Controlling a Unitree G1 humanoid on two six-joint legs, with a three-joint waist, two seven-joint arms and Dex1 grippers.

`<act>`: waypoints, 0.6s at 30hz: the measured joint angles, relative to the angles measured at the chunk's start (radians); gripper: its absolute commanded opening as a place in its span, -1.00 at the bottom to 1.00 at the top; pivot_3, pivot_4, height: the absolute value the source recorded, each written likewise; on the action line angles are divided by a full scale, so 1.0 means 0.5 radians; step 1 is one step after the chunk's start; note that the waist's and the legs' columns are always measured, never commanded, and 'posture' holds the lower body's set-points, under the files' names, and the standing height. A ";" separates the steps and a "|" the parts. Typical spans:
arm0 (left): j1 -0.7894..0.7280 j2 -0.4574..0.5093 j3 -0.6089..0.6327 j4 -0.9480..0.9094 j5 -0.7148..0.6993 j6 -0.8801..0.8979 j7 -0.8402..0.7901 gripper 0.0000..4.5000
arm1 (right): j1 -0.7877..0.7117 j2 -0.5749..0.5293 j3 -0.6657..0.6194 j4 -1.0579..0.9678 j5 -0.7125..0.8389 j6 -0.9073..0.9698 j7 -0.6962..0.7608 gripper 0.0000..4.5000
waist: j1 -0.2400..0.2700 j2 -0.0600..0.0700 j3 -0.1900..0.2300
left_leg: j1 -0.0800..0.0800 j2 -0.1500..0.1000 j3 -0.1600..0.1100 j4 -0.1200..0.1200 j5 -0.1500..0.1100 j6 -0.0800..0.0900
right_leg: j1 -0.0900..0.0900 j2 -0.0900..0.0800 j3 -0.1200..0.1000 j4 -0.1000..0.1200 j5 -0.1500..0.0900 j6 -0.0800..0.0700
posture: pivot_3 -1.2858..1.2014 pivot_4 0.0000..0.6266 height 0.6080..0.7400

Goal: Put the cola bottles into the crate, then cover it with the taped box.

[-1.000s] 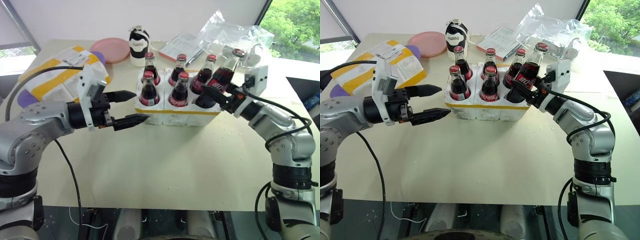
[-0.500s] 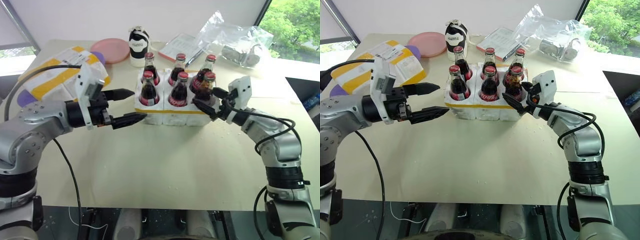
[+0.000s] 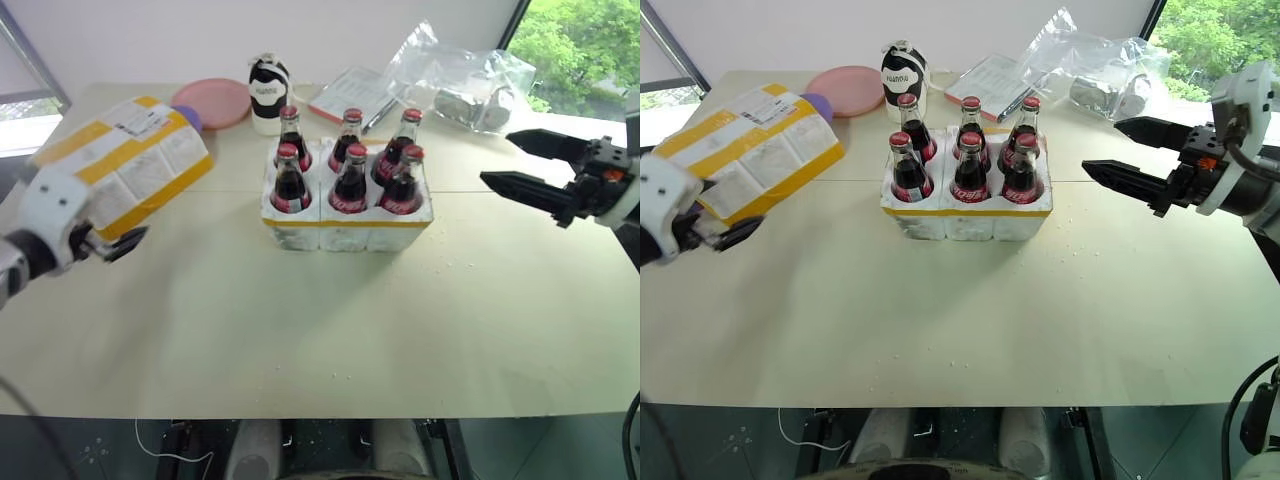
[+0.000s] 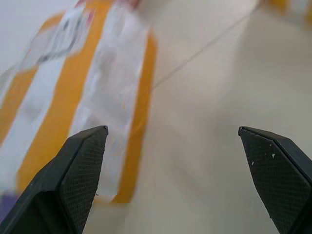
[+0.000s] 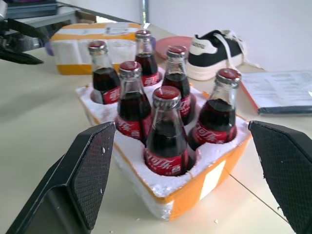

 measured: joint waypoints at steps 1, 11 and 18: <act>0.079 0.002 0.028 0.039 0.092 -0.067 0.017 1.00 | -0.005 0.000 0.005 0.006 0.009 0.001 0.018 0.98 | -0.001 0.000 0.000 | -0.001 0.001 0.000 0.000 0.000 0.000 | -0.002 -0.001 0.000 0.000 0.000 0.000 | 0.03 -0.52 1.00; 0.013 0.001 -0.112 0.652 0.749 -0.653 0.417 1.00 | -0.110 0.024 0.156 -0.026 0.106 0.025 0.185 0.98 | 0.033 0.000 0.000 | -0.008 0.004 0.000 0.000 -0.001 0.001 | -0.009 -0.003 0.000 0.001 0.001 -0.001 | 0.03 -0.52 1.00; -0.379 -0.064 -0.503 1.201 1.069 -1.009 0.734 1.00 | -0.100 -0.049 0.114 -0.227 0.284 0.123 0.275 0.98 | 0.045 -0.001 0.000 | -0.008 0.002 0.005 0.000 -0.001 0.001 | -0.009 -0.003 0.000 0.002 0.002 -0.001 | 0.03 -0.52 1.00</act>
